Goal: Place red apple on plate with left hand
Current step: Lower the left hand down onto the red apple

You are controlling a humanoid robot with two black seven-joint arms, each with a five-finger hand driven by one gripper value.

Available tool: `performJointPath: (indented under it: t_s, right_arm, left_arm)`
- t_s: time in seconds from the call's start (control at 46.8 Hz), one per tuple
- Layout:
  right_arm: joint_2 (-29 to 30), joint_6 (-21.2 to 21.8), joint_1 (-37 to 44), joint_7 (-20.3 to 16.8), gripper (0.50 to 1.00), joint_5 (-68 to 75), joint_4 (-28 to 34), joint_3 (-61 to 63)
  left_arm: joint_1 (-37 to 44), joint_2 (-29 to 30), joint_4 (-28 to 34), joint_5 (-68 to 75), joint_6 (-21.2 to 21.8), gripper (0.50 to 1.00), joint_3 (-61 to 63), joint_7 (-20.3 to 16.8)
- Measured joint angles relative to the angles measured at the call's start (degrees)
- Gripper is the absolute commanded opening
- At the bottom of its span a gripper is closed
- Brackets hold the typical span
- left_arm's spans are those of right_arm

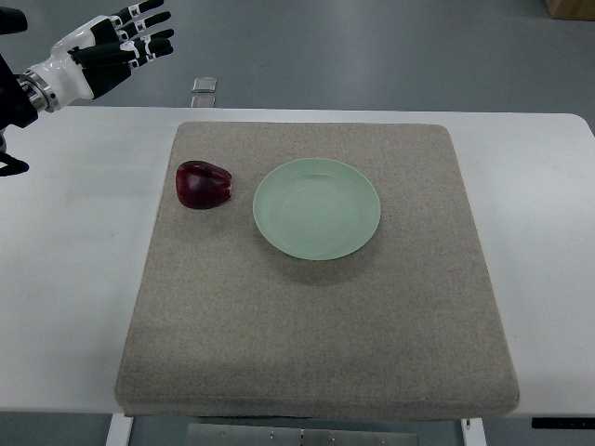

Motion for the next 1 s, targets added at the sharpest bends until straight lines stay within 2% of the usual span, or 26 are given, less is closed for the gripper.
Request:
performJointPath:
  t_s: [0.171,0.278,0.363,0.448,0.534,0.726,0.811,1.004]
  right_arm:
    - [0.0,0.0,0.0,0.0,0.928,0.0,0.0,0.0]
    - [0.0,0.0,0.0,0.0,0.930,0.0,0.0,0.0]
    - [0.0,0.0,0.0,0.0,0.930,0.0,0.0,0.0]
    - [0.0,0.0,0.0,0.0,0.930,0.0,0.0,0.0]
    - [0.0,0.0,0.0,0.0,0.928,0.0,0.0,0.0]
    - [0.0,0.0,0.0,0.0,0.930,0.0,0.0,0.0]
    - [0.0,0.0,0.0,0.0,0.930,0.0,0.0,0.0]
    - [0.0,0.0,0.0,0.0,0.930,0.0,0.0,0.0]
  left_arm:
    - [0.0,0.1,0.0,1.0,-0.3,0.996,0.5,0.0]
    - [-0.2,0.5,-0.4,8.9,-0.8,0.999,1.1,-0.2]
    - [-0.5,0.6,-0.8,18.8,-0.8,0.999,0.5,-2.2]
    - [-0.5,0.9,-1.7,25.9,-1.0,0.996,0.5,-7.1]
    - [-0.3,2.2,-3.7,30.3,-2.1,0.996,1.3,-10.4]
    - [-0.3,4.2,-9.1,49.2,-2.8,0.996,2.2,-12.0]
    - [-0.3,4.5,-9.9,57.4,-2.5,0.996,2.2,-12.5]
    - [-0.1,3.6,-11.6,72.9,-2.1,0.994,2.4,-16.1]
